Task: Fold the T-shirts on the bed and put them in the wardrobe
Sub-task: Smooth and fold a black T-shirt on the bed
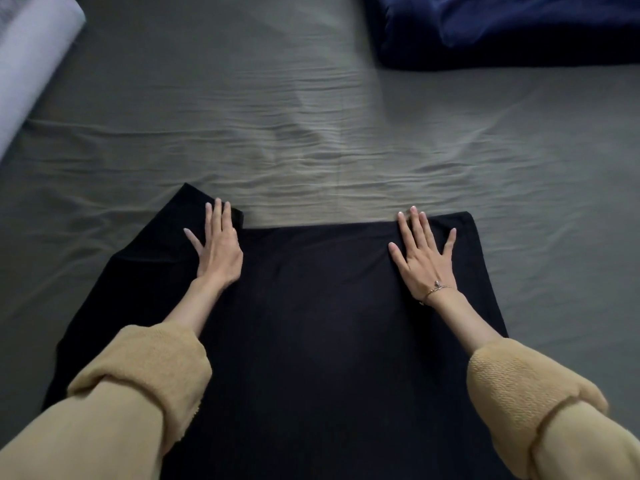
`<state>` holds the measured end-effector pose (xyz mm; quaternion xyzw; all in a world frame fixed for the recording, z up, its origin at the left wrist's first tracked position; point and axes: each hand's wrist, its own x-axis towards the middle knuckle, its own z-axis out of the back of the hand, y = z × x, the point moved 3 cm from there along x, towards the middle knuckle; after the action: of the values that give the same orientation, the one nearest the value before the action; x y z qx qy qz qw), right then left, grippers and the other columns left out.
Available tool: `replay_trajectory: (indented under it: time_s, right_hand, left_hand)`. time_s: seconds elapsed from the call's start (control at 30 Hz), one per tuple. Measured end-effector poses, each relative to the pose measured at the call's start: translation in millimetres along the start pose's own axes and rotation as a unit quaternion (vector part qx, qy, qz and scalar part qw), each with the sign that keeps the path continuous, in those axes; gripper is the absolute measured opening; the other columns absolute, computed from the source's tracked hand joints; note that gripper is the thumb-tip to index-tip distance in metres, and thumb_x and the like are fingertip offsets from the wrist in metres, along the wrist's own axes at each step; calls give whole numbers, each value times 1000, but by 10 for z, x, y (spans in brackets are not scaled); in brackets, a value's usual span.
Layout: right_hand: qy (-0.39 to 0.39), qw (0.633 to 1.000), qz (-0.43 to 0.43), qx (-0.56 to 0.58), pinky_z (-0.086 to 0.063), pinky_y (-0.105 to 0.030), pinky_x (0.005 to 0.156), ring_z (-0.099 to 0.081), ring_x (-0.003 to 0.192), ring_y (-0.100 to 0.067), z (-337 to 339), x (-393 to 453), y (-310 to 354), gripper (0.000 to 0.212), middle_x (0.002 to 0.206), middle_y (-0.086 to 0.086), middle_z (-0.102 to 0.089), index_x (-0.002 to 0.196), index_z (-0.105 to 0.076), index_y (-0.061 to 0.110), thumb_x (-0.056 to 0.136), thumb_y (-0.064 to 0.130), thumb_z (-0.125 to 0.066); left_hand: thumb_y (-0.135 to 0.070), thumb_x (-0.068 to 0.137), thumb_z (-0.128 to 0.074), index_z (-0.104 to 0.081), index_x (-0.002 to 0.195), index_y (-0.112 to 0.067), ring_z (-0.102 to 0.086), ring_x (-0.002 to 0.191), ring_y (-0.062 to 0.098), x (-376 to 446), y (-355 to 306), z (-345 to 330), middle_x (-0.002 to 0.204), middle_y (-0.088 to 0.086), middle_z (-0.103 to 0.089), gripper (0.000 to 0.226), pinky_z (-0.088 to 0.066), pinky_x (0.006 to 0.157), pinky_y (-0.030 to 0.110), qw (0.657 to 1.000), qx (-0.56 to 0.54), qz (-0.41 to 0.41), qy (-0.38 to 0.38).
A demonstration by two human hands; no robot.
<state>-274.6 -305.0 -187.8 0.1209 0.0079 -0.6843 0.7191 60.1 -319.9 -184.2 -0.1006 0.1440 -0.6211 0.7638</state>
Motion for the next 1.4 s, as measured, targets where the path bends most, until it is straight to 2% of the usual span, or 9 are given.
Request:
replay_trajectory:
  time_s: [0.27,0.43,0.6,0.9,1.0,1.1,1.2,1.33,1.4]
  right_hand:
    - [-40,993,-111,-3,19,-57,107,16,142,-6,13,-61,-226,63,156,4,16,149,8,18,98,51,-8]
    - [3,997,78,-2,29,-46,104,19,137,1,-57,-347,346,71,152,12,18,143,13,25,80,58,8]
    - [17,999,-11,42,21,-49,107,28,134,-1,-177,-717,444,74,146,12,30,141,22,24,75,58,19]
    - [110,987,99,54,23,-45,108,44,125,5,-346,-1990,544,86,143,13,41,138,31,22,65,67,38]
    - [125,984,119,45,14,-45,113,47,122,4,-287,-2390,486,66,146,8,37,140,25,22,87,56,5]
    - [150,982,107,42,2,-43,118,48,123,1,-238,-2785,429,64,150,2,32,145,16,20,100,28,-29]
    - [164,983,81,33,-2,-39,117,32,132,-7,-172,-3122,389,70,153,0,28,145,18,17,99,19,-35]
    - [186,982,40,22,-5,-40,117,31,130,-7,-212,-3474,406,73,149,2,32,142,24,13,98,14,-35]
    - [190,981,22,30,-6,-42,117,29,134,-9,-239,-3625,492,76,148,4,32,146,19,16,96,10,-37]
  left_hand:
    - [-50,98,-4,23,144,-18,27,139,5,-277,-125,-76,153,-4,29,62,23,105,56,998,64,-5,-4]
    - [-54,84,12,22,142,-21,27,137,1,-753,-482,-272,150,-10,29,68,25,106,50,1000,9,-16,5]
    - [-63,79,24,26,142,-25,30,137,1,-1327,-669,-411,150,-10,33,74,25,108,46,998,-9,-41,50]
    - [-69,63,38,42,133,-29,44,129,2,-2639,-164,-192,139,-9,51,81,25,107,45,987,26,-30,153]
    - [-75,63,33,37,137,-31,44,130,6,-3063,36,-56,142,-5,49,86,26,105,42,985,46,-17,166]
    - [-66,86,-4,17,147,-29,21,142,13,-3428,215,86,155,1,20,75,15,113,39,981,69,-1,181]
    - [-41,101,-30,4,150,-26,5,145,17,-3718,322,223,156,4,5,62,2,117,39,978,81,2,194]
    - [-38,103,-23,11,150,-21,18,145,17,-4041,437,255,157,3,17,60,9,115,41,972,64,18,226]
    - [-32,103,-25,-6,152,-19,1,146,17,-4145,544,321,157,4,-1,54,0,117,38,980,32,29,193]
